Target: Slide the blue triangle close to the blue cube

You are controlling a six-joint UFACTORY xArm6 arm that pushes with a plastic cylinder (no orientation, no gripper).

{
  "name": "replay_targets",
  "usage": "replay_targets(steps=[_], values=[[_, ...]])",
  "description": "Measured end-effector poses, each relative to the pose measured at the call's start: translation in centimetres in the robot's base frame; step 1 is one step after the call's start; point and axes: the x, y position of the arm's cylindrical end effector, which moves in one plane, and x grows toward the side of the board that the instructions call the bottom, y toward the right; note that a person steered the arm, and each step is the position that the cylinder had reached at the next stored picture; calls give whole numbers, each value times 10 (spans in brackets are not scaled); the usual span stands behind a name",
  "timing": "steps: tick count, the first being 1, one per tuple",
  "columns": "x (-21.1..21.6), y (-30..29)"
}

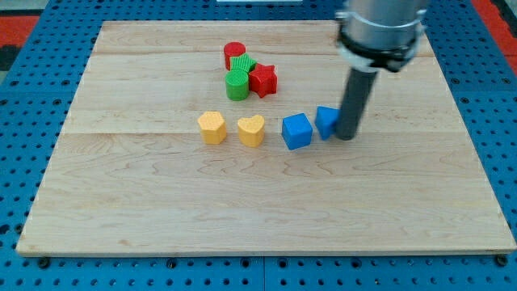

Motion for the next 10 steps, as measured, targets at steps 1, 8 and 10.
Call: replay_targets(steps=[1,8,10], values=[[-17,32],[-157,-115],[-212,-67]])
